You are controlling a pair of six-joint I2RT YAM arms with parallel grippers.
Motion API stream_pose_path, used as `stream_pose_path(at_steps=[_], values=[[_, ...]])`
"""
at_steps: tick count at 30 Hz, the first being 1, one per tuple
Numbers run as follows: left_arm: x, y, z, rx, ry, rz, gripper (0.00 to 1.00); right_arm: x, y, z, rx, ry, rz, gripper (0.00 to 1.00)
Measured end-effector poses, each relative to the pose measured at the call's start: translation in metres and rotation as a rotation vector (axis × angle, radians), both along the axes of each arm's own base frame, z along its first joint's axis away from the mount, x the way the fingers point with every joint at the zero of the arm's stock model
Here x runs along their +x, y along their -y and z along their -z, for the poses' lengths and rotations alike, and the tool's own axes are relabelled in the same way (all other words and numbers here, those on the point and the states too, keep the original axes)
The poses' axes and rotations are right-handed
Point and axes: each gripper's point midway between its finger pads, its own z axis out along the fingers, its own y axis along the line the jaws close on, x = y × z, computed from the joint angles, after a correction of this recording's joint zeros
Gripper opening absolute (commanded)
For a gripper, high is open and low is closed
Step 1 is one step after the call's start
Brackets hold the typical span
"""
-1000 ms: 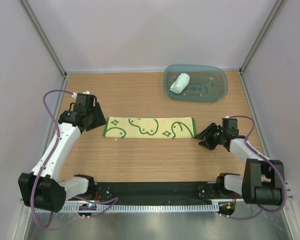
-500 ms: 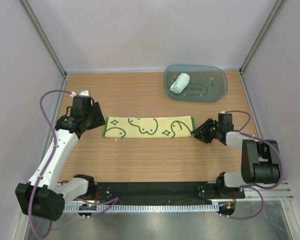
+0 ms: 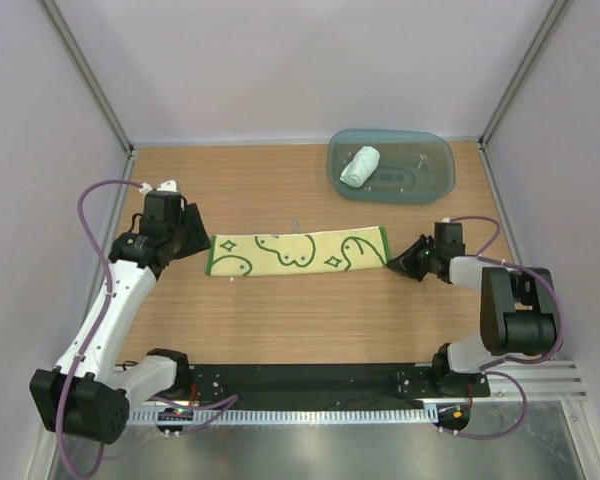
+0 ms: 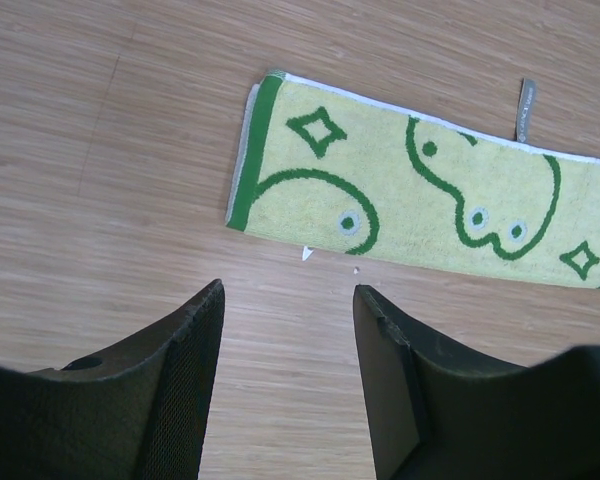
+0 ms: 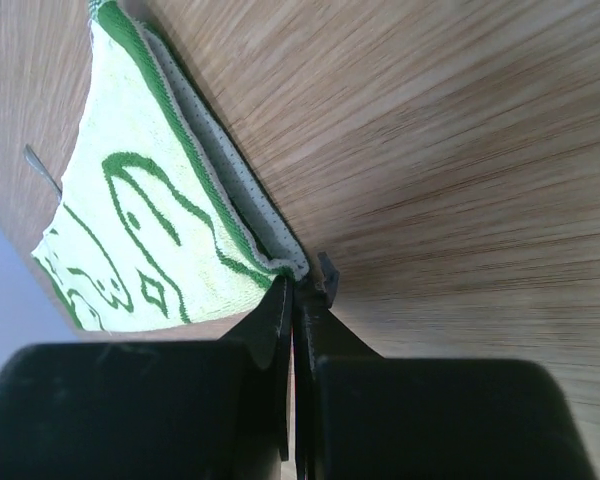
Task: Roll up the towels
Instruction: Fold the towel
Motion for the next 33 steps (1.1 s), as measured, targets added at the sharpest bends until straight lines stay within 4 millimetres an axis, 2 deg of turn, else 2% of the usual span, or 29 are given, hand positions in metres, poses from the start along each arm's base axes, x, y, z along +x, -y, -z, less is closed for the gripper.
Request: stream_pose_path(at_steps=[3, 6, 11, 12, 13, 15, 16, 26, 31, 33], values=[[0.0, 0.001, 0.0, -0.003, -0.001, 0.003, 0.55, 0.003, 0.005, 0.0, -0.007, 0.005, 0.011, 0.01], [-0.001, 0.003, 0.0, -0.011, -0.003, 0.011, 0.56, 0.002, 0.019, -0.001, -0.033, 0.001, 0.035, 0.01], [-0.002, 0.009, 0.003, -0.033, -0.018, 0.038, 0.55, -0.004, 0.06, -0.007, -0.128, -0.02, 0.109, 0.02], [-0.001, 0.009, 0.004, -0.032, -0.023, 0.04, 0.55, -0.005, 0.064, -0.01, -0.141, -0.021, 0.114, 0.24], [-0.001, 0.009, 0.005, -0.03, -0.027, 0.041, 0.55, -0.006, 0.066, -0.013, -0.148, -0.02, 0.116, 0.38], [-0.001, 0.009, 0.005, -0.029, -0.029, 0.042, 0.55, -0.007, 0.066, -0.018, -0.157, -0.013, 0.107, 0.6], [-0.001, 0.009, 0.006, -0.028, -0.029, 0.043, 0.55, -0.007, 0.066, -0.021, -0.16, -0.009, 0.101, 0.62], [-0.001, 0.008, 0.006, -0.019, -0.029, 0.053, 0.56, -0.017, 0.066, -0.022, -0.174, -0.03, 0.091, 0.64], [-0.001, 0.008, 0.006, -0.017, -0.029, 0.054, 0.56, -0.015, 0.068, -0.013, -0.176, -0.049, 0.096, 0.63], [-0.001, 0.008, 0.006, -0.017, -0.029, 0.055, 0.55, -0.008, 0.068, -0.013, -0.173, -0.032, 0.097, 0.62]])
